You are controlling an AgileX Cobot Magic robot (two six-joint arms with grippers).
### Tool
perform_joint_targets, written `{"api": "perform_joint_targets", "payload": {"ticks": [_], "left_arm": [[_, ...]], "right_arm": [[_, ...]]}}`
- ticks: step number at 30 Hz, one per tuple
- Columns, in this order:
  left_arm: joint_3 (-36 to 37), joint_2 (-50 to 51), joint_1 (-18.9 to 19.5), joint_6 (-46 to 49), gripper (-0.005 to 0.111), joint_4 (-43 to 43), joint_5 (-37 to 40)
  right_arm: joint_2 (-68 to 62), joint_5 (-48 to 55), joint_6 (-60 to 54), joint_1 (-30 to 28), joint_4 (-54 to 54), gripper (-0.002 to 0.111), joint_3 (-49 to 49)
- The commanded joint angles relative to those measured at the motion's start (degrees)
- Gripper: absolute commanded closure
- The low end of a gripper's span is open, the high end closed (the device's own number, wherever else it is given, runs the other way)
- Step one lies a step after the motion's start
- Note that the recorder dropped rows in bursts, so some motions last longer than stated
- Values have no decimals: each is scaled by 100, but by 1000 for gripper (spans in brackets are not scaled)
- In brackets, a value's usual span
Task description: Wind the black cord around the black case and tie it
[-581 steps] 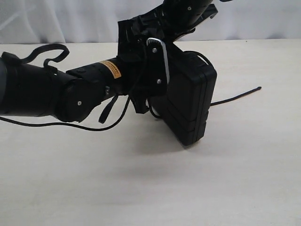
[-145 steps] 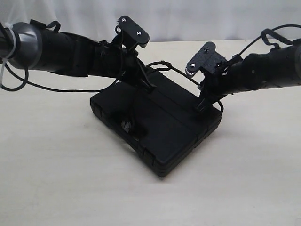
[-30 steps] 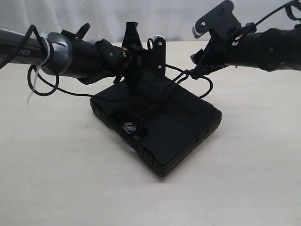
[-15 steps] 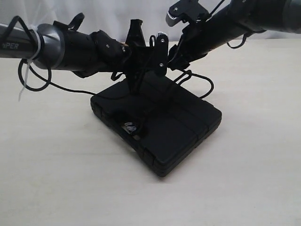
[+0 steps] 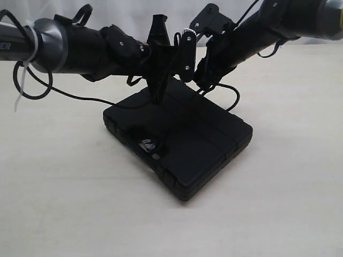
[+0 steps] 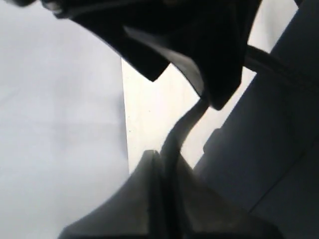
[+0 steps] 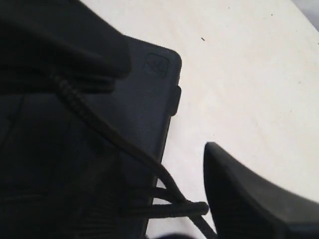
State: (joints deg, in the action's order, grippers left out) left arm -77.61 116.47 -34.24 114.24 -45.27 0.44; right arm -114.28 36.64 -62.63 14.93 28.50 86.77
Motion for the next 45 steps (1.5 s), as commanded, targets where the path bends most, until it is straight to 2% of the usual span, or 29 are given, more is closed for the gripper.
{"api": "perform_joint_targets", "payload": {"ticks": [1,7,9,12,13,17,20,27,30,42,45], "left_arm": [[18,35,22,-54,107,-85,22],[18,35,22,-54,107,-190,99],[18,35,22,-54,107,-190,99],[18,35,22,-54,107,-190,99],[18,35,22,-54,107,-190,99],[18,35,22,-344,106,-236,41],[18,35,22,-464,96,-236,53],[18,35,22,-717,42,-210,-218],[18,35,22,-1302,33,-254,-576],[29,35,36,-1453,33,-2688,-726],[29,35,36,-1443,33,-3163,-1096]], "right_arm": [[201,546,-482,-19,333,60,41],[-158,55,-516,-9,558,62,41],[-164,-67,-516,-9,558,75,41],[-164,-104,-675,-9,558,102,41],[-164,-104,-704,-9,558,104,41],[-164,-176,-613,-19,548,104,41],[-164,-320,-333,-19,494,104,41],[-164,-513,99,-19,191,104,41],[-150,-646,495,-19,-110,104,41],[149,-1437,1799,-133,-135,104,41],[242,-1449,2181,-278,-110,104,41]]}}
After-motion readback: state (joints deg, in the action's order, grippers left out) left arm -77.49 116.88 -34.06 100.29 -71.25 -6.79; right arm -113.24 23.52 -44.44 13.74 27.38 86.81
